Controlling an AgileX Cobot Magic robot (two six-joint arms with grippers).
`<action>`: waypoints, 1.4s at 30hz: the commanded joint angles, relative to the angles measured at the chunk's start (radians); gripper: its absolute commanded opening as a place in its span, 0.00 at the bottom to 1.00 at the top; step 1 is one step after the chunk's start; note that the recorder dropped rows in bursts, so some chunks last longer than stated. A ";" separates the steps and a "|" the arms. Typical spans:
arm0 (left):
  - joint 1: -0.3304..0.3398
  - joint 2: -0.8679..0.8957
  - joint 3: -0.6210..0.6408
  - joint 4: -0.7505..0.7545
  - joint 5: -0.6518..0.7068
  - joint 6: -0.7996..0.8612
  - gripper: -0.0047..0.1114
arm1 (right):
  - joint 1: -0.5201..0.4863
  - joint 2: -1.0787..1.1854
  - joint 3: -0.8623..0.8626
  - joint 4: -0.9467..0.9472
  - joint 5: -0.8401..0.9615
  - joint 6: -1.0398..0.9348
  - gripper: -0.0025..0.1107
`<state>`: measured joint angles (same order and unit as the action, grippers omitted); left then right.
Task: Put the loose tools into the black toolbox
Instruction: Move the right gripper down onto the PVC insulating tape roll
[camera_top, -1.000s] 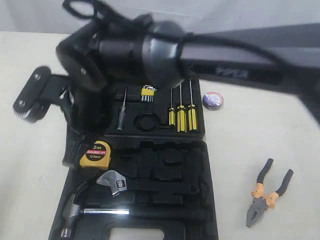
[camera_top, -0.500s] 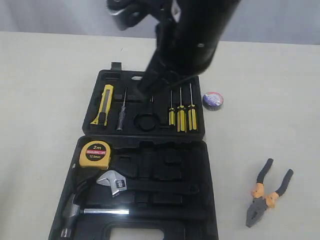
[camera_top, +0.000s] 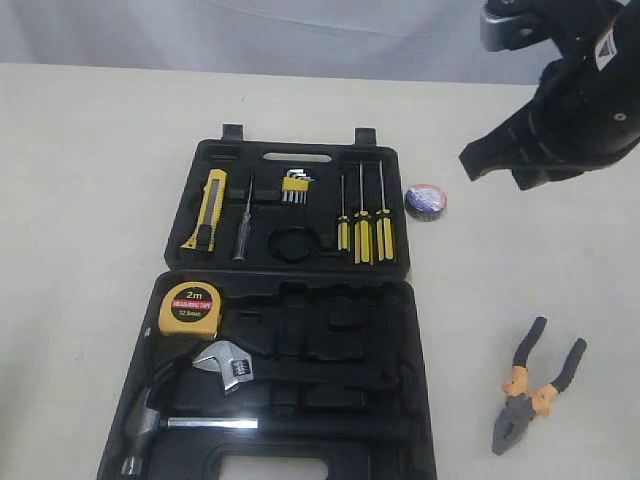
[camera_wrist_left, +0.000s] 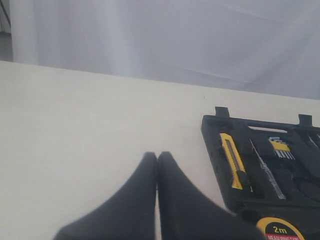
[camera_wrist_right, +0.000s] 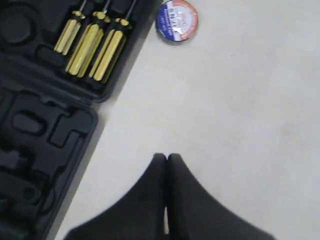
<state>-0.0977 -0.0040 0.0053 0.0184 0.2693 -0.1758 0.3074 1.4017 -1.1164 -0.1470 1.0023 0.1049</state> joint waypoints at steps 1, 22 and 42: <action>-0.006 0.004 -0.005 0.004 0.001 0.000 0.04 | -0.070 0.136 -0.069 0.025 -0.043 -0.030 0.02; -0.006 0.004 -0.005 0.004 0.001 0.000 0.04 | -0.106 0.698 -0.483 0.071 -0.024 -0.105 0.58; -0.006 0.004 -0.005 0.004 0.001 0.000 0.04 | -0.106 0.787 -0.483 0.097 -0.136 -0.091 0.67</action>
<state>-0.0977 -0.0040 0.0053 0.0184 0.2693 -0.1758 0.2060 2.1781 -1.5967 -0.0640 0.8904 0.0112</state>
